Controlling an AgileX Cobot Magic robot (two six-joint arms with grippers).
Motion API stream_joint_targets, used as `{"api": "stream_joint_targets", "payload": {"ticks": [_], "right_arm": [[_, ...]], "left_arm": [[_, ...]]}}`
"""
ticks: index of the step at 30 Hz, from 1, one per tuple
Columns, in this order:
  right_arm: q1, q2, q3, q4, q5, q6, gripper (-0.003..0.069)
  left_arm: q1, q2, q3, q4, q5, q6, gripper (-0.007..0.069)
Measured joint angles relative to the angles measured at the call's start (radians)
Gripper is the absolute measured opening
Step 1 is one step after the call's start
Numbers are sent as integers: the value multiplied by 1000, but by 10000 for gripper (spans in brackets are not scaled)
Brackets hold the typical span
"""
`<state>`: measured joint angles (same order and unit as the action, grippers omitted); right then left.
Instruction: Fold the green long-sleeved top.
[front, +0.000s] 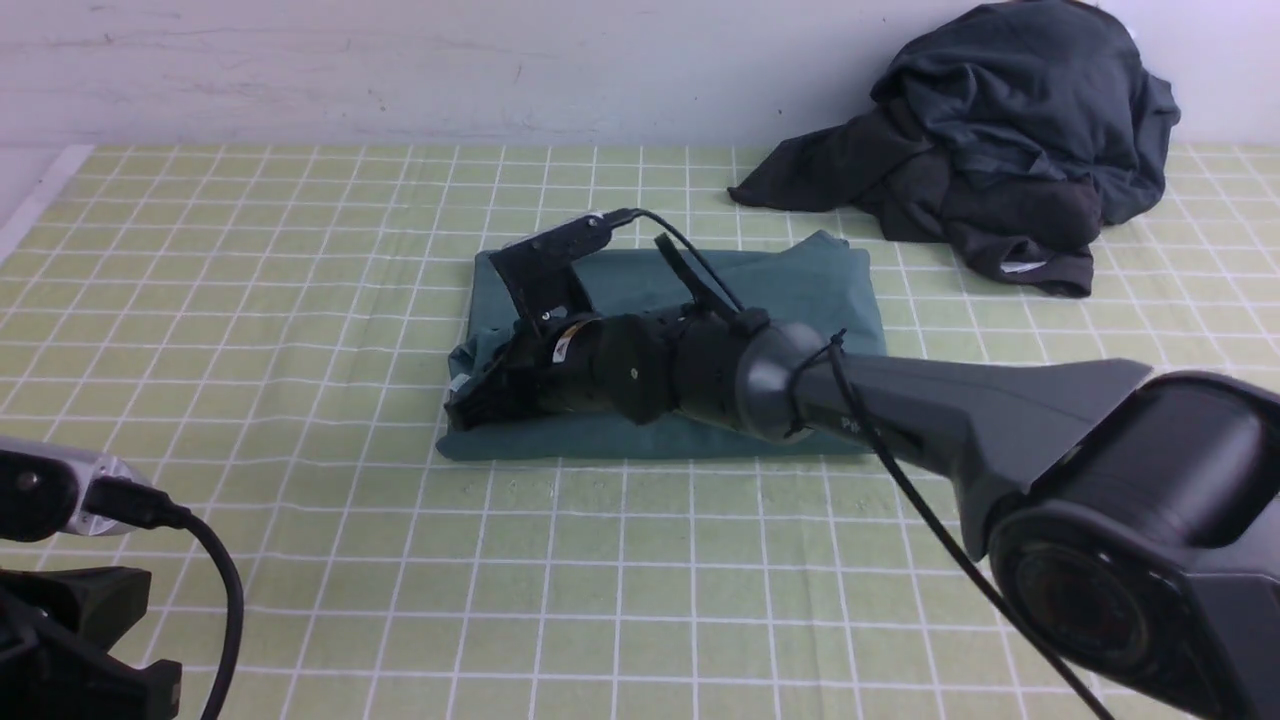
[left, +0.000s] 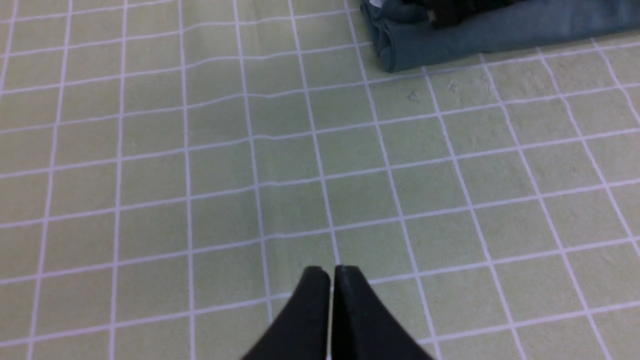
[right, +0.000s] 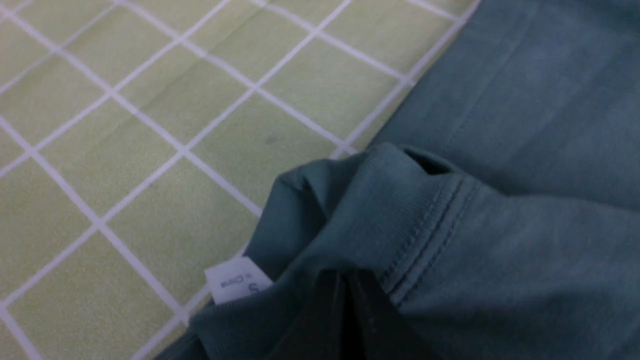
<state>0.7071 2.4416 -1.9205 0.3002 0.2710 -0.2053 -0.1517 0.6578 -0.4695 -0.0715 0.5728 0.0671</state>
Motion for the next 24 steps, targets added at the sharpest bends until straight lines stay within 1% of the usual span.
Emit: {"api": "stream_joint_targets", "payload": {"ticks": [3, 8, 9, 11, 12, 13, 16, 18, 20, 21, 22, 24], "right_arm": [[6, -32, 1, -37, 32, -34, -11], [6, -251, 6, -173, 156, -50, -13], [5, -264, 6, -180, 162, -50, -13], [-10, -430, 6, -279, 280, -52, -13], [-11, -457, 5, -286, 291, -52, -13], [-23, -538, 3, -333, 367, -52, -13], [-71, -731, -1, -410, 539, -42, -13], [-105, -811, -1, -427, 607, -27, -13], [-179, -936, 5, -438, 757, -2, -13], [-185, -945, 8, -439, 767, 2, -13], [-224, -999, 37, -436, 814, 11, -13], [-277, -1114, 160, -418, 820, 31, -13]], "left_arm": [[0, 0, 0, 0, 0, 0, -1], [0, 0, 1, 0, 0, 0, -1], [0, 0, 1, 0, 0, 0, -1], [0, 0, 1, 0, 2, 0, -1], [0, 0, 1, 0, 4, 0, -1], [0, 0, 1, 0, 6, 0, -1], [0, 0, 1, 0, 6, 0, -1], [0, 0, 1, 0, 6, 0, -1], [0, 0, 1, 0, 6, 0, -1], [0, 0, 1, 0, 6, 0, -1], [0, 0, 1, 0, 6, 0, -1], [0, 0, 1, 0, 6, 0, -1]]}}
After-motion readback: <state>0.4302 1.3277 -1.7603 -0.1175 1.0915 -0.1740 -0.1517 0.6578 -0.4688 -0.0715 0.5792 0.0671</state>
